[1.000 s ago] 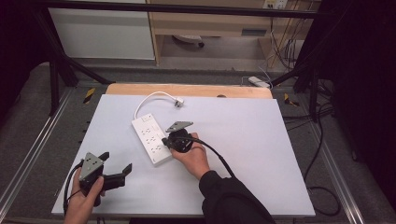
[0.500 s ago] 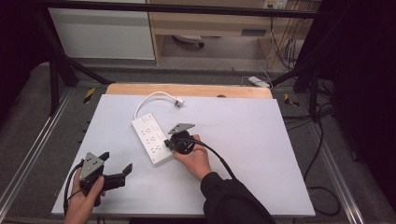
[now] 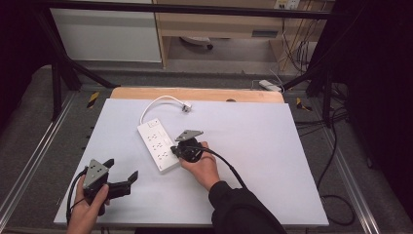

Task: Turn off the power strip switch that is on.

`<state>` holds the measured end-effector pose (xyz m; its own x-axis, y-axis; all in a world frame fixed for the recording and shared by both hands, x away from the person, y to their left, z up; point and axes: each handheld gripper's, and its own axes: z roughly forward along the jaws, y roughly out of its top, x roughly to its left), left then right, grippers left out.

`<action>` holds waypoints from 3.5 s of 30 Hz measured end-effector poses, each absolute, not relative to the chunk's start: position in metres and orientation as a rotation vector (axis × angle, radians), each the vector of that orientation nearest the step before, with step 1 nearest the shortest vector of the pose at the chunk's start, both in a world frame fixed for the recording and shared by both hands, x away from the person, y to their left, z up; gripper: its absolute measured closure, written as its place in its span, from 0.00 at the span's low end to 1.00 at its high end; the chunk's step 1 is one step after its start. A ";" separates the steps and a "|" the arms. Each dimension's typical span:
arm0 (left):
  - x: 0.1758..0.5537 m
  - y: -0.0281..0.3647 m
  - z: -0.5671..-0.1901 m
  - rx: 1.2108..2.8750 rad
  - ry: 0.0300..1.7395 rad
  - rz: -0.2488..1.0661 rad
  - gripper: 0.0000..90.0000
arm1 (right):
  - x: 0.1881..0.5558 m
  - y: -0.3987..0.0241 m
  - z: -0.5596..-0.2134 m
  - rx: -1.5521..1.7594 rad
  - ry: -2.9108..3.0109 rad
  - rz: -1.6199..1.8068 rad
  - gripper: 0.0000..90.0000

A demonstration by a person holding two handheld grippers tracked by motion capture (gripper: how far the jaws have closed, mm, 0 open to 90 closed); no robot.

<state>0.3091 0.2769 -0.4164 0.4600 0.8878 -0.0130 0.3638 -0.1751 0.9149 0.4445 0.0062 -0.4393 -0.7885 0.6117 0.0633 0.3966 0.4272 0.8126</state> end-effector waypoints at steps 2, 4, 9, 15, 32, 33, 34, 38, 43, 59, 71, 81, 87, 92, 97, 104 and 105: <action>0.309 0.277 -0.416 1.750 1.075 0.685 0.05 | 0.444 0.006 -0.440 0.878 2.437 1.292 1.00; 0.309 0.277 -0.416 1.750 1.073 0.685 0.05 | 0.444 0.006 -0.440 0.883 2.436 1.293 1.00; 0.309 0.277 -0.417 1.751 1.073 0.686 0.05 | 0.444 0.006 -0.440 0.877 2.432 1.298 1.00; 0.309 0.277 -0.417 1.752 1.074 0.687 0.05 | 0.444 0.007 -0.442 0.869 2.425 1.308 1.00; 0.309 0.276 -0.417 1.755 1.072 0.688 0.05 | 0.443 0.002 -0.446 0.874 2.416 1.340 1.00; 0.309 0.276 -0.417 1.749 1.073 0.686 0.05 | 0.443 0.002 -0.445 0.879 2.420 1.337 1.00; 0.309 0.277 -0.417 1.752 1.072 0.686 0.05 | 0.443 0.003 -0.445 0.879 2.420 1.335 1.00; 0.309 0.277 -0.417 1.752 1.074 0.687 0.05 | 0.442 0.004 -0.444 0.875 2.421 1.336 1.00; 0.309 0.277 -0.416 1.753 1.073 0.687 0.05 | 0.443 0.002 -0.439 0.876 2.404 1.354 1.00; 0.309 0.277 -0.417 1.750 1.080 0.691 0.05 | 0.443 -0.016 -0.417 0.889 2.369 1.397 1.00; 0.309 0.277 -0.417 1.755 1.082 0.694 0.05 | 0.443 -0.034 -0.400 0.909 2.342 1.420 0.99; 0.309 0.277 -0.418 1.756 1.080 0.693 0.05 | 0.445 -0.058 -0.387 0.959 2.313 1.441 0.76; 0.308 0.277 -0.418 1.756 1.081 0.691 0.05 | 0.447 -0.072 -0.380 1.040 2.307 1.454 0.42; 0.308 0.277 -0.418 1.752 1.084 0.690 0.05 | 0.447 -0.086 -0.373 1.086 2.267 1.447 0.21; 0.308 0.277 -0.418 1.753 1.080 0.688 0.05 | 0.444 -0.099 -0.366 1.119 2.219 1.455 0.11; 0.308 0.278 -0.418 1.749 1.083 0.689 0.05 | 0.431 -0.114 -0.357 1.062 2.154 1.427 0.07; 0.308 0.278 -0.418 1.749 1.083 0.689 0.05 | 0.428 -0.117 -0.356 1.057 2.153 1.434 0.06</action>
<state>0.3079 0.2778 -0.4179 0.4531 0.8914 -0.0121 0.3669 -0.1741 0.9138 0.4283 -0.1167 -0.3559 -0.6624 0.7403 0.1145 0.3909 0.2112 0.8959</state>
